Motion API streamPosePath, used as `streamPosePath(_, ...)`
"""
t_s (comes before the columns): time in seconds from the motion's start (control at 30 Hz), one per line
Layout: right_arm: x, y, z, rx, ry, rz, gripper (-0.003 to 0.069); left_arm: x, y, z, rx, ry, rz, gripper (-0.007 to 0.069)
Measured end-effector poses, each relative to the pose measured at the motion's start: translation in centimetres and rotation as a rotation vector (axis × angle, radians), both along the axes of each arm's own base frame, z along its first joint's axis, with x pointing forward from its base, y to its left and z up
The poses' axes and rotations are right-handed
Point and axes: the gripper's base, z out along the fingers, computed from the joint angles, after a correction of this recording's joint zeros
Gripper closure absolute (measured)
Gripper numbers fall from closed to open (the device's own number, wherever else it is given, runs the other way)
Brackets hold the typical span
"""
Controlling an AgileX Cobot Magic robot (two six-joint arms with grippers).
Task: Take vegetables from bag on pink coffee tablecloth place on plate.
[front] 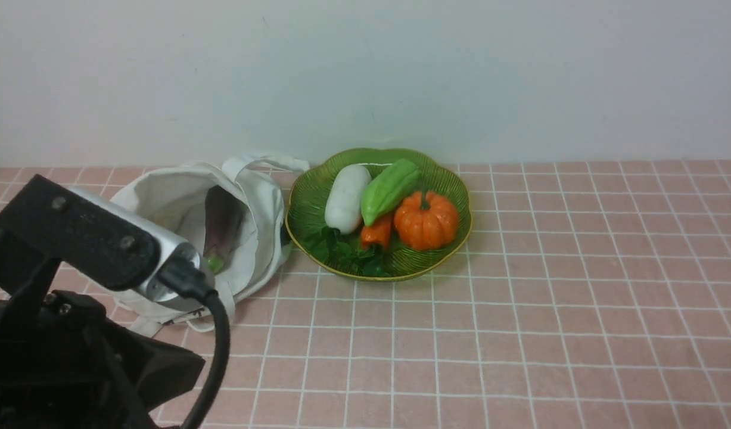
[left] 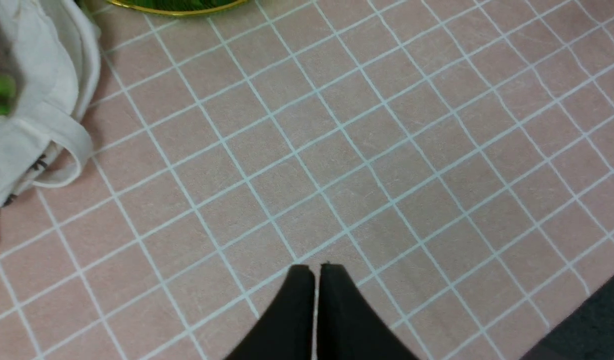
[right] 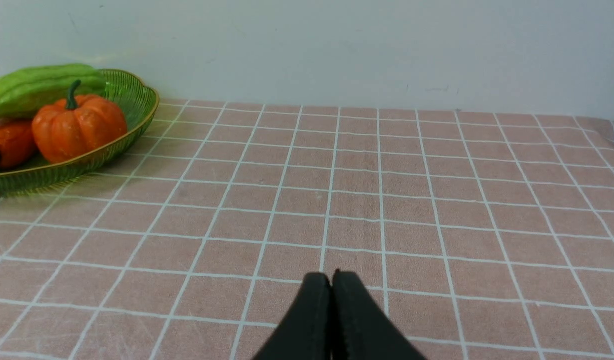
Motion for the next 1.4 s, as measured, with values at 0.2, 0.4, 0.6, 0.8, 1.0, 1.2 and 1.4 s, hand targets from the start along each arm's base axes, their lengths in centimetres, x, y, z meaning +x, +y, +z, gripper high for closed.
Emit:
streamPosePath(0.2, 0.0, 0.0, 0.0, 0.000, 0.000, 0.000, 0.0673, -0.6, 1.1, -1.8, -0.031, -0.173, -0.009, 0.0629)
streamPosePath(0.4, 0.0, 0.0, 0.0, 0.000, 0.000, 0.000, 0.0673, -2.5, 4.2, -6.2, -0.109, -0.402, 0.059, 0.0629)
streamPosePath(0.6, 0.0, 0.0, 0.0, 0.000, 0.000, 0.000, 0.0673, -5.1, 7.5, -11.0, -0.143, -0.575, 0.276, 0.0629)
streamPosePath(0.8, 0.0, 0.0, 0.0, 0.000, 0.000, 0.000, 0.0673, -6.1, 8.9, -14.7, -0.082, -0.627, 0.446, 0.0629)
streamPosePath(1.0, 0.0, 0.0, 0.0, 0.000, 0.000, 0.000, 0.0673, -6.2, 9.7, -16.4, -0.004, -0.577, 0.553, 0.0629)
streamPosePath(1.2, 0.0, 0.0, 0.0, 0.000, 0.000, 0.000, 0.0673, -6.2, 9.7, -16.5, -0.001, -0.571, 0.557, 0.0629)
streamPosePath(1.4, 0.0, 0.0, 0.0, 0.000, 0.000, 0.000, 0.0673, -6.2, 9.7, -16.5, -0.001, -0.571, 0.557, 0.0629)
